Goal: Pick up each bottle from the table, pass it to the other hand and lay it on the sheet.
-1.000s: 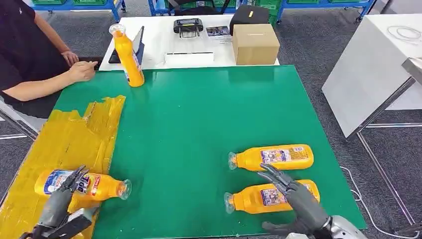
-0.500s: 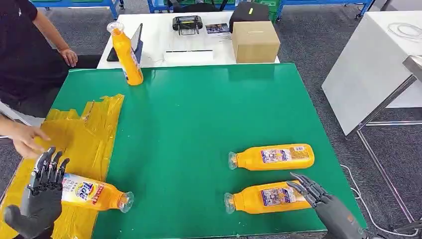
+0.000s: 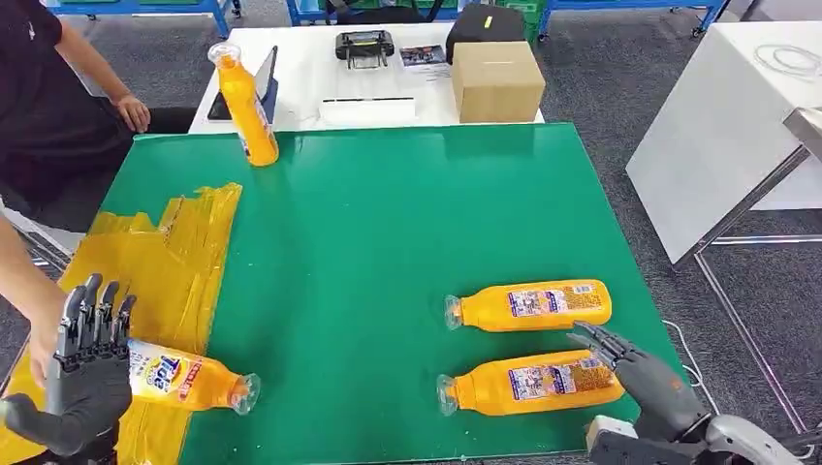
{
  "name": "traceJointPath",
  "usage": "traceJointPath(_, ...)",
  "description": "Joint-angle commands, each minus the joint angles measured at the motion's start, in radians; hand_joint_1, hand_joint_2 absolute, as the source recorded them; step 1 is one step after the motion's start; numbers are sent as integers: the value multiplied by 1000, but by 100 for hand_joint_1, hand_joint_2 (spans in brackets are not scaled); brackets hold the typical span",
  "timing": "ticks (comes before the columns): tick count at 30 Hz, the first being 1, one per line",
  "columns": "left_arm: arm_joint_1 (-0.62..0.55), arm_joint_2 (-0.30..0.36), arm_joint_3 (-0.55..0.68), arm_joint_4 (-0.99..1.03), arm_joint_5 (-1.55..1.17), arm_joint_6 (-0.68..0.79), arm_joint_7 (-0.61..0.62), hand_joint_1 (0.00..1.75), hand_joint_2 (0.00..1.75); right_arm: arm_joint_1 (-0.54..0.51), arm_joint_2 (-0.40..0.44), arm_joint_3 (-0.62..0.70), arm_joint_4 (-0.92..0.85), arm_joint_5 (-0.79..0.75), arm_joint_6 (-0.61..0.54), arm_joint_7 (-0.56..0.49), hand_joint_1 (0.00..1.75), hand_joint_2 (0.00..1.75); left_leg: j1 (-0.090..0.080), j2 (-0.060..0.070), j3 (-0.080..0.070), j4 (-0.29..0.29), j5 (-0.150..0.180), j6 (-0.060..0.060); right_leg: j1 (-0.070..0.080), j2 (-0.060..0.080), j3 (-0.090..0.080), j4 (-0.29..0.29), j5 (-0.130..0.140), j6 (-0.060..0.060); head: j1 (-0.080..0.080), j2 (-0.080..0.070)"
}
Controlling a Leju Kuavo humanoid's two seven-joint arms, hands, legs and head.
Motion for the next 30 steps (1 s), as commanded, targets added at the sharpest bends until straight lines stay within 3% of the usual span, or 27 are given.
traceJointPath(1, -40, 18, -46, 73, 11, 2, 4, 0, 0, -107, 40, 75, 171, 15, 10, -5, 0, 175, 2, 0, 2, -2, 0, -1, 2, 0, 3, -3, 0, -2, 0, 0)
traceJointPath(11, -98, 34, -71, 135, 27, 3, 4, 0, 0, -108, -30, 145, 192, 24, 40, 31, 0, 175, 1, -1, -1, -1, 0, -1, 1, -1, 1, -2, 0, -1, 0, 0)
traceJointPath(21, -102, 32, -73, 135, 27, 3, 4, 0, 0, -107, -33, 145, 194, 24, 40, 31, 0, 175, 2, -1, -1, -1, 0, -1, 2, -1, 1, -3, 0, -2, 0, 0)
traceJointPath(27, -142, 45, -105, 175, 32, 5, 4, 0, 0, -152, -116, 280, 236, 10, 85, 75, 0, 175, 3, -1, -1, 0, 0, -1, 3, -1, 1, -3, 1, -2, 0, 0)
traceJointPath(30, -161, 46, -118, 195, 39, 3, 4, 0, 0, -221, -64, 383, 338, 86, 73, 81, 0, 175, 3, -1, 0, -1, 0, -1, 3, -1, 2, -4, 1, -1, 0, 0)
